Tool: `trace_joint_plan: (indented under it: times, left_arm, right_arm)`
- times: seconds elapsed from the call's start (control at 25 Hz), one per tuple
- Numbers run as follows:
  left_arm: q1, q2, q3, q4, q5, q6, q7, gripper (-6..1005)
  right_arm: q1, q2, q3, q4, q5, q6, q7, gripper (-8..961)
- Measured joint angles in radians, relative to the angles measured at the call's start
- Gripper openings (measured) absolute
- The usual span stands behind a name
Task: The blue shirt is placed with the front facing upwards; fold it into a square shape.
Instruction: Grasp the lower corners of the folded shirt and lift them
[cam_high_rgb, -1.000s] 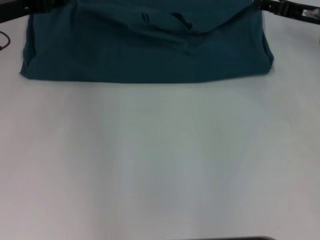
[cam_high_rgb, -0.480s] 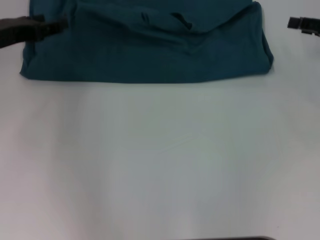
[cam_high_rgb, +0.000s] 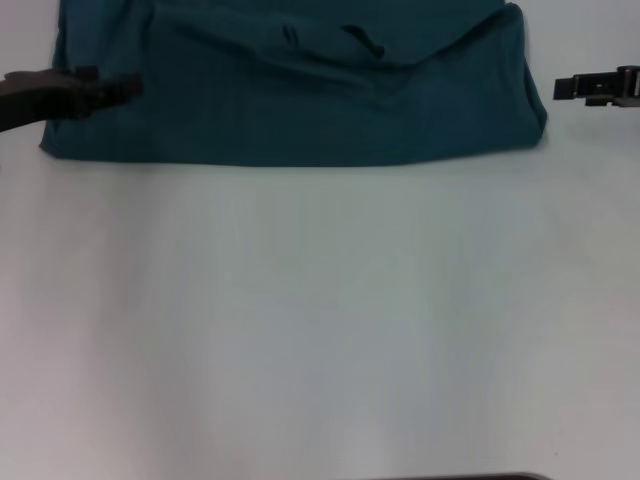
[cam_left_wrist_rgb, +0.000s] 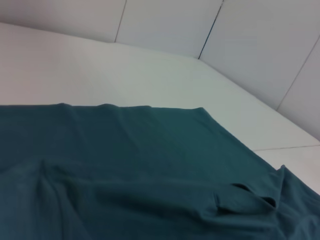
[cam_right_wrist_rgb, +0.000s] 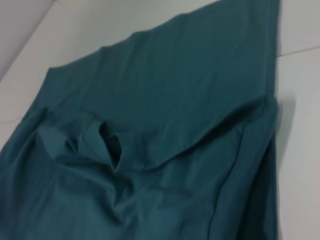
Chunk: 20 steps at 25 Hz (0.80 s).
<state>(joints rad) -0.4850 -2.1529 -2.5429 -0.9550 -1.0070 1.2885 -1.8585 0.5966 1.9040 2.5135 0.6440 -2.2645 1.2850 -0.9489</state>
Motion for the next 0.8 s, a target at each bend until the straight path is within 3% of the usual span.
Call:
trace_joint_plan:
  times: [0.36,0.8]
  left_arm:
    - [0.011,0.0,0.001,0.004,0.002,-0.01,0.001,715]
    - [0.009,-0.005,0.013,0.008,0.002,-0.032,0.005,708]
  right_arm:
    - [0.013,0.011,-0.006,-0.004,-0.054,-0.018,0.027,705]
    - [0.022,0.053,-0.014,-0.042,-0.055,-0.068,0.0,705]
